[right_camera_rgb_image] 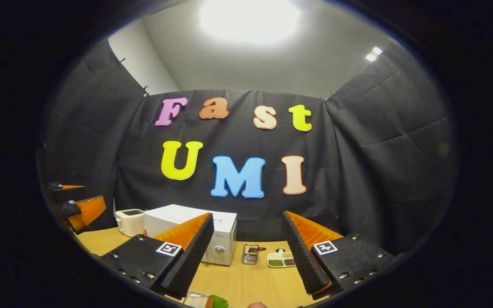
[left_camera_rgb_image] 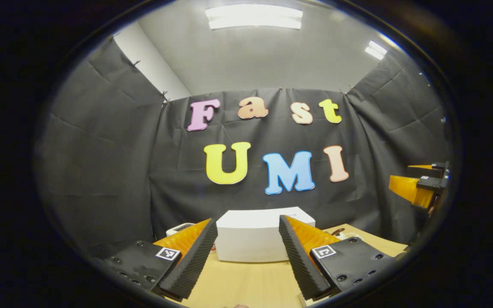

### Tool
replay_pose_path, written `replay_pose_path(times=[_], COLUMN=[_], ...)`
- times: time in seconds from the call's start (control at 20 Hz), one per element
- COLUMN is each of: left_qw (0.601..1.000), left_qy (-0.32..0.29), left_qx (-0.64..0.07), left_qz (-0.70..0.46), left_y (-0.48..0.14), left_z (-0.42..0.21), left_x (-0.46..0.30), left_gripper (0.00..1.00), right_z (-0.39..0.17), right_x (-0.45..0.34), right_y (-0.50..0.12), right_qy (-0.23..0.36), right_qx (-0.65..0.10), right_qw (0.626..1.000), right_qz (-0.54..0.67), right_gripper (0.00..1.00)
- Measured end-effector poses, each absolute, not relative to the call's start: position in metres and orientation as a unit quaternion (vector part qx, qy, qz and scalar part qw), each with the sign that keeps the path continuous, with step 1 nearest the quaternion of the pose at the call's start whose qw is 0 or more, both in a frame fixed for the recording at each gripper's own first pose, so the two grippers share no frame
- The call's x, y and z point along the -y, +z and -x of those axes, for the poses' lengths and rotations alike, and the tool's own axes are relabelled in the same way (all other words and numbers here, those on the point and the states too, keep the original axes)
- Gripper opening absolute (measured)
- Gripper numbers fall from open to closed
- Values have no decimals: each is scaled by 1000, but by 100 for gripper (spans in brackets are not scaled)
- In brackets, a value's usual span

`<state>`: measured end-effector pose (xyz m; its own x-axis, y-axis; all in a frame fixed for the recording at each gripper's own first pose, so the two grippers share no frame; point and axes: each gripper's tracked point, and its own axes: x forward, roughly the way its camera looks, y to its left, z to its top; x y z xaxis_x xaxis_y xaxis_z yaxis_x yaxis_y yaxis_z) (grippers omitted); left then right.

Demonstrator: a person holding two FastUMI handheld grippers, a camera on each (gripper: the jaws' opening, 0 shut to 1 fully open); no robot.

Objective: Open the microwave oven with the left hand, put the food in, and close the microwave oven.

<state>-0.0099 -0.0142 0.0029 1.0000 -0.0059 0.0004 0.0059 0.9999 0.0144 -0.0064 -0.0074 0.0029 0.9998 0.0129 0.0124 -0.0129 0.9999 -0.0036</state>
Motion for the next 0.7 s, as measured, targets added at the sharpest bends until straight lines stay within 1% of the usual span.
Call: replay_pose_path(times=[0.3, 0.4, 0.45, 0.5, 0.7], left_qw=[1000, 1000, 1000, 1000, 1000], left_qy=[0, 1, 2, 5, 16], left_qx=[-3, -4, -5, -7, 0], left_qz=[1, 12, 16, 17, 3], left_y=[-1, -4, -6, -10, -14], left_z=[2, -4, -8, -10, -27], left_x=[38, 49, 55, 58, 66], left_gripper=[97, 96, 97, 94, 96], right_z=[6, 6, 6, 7, 6], right_x=[26, 35, 38, 41, 59], right_y=[-6, -9, -9, -9, -3], right_qy=[10, 10, 13, 16, 15], right_qx=[-2, -5, -5, -3, 9], right_qw=[1000, 1000, 1000, 1000, 1000], right_qz=[-6, -8, -10, -11, -2], right_gripper=[96, 96, 96, 96, 96])
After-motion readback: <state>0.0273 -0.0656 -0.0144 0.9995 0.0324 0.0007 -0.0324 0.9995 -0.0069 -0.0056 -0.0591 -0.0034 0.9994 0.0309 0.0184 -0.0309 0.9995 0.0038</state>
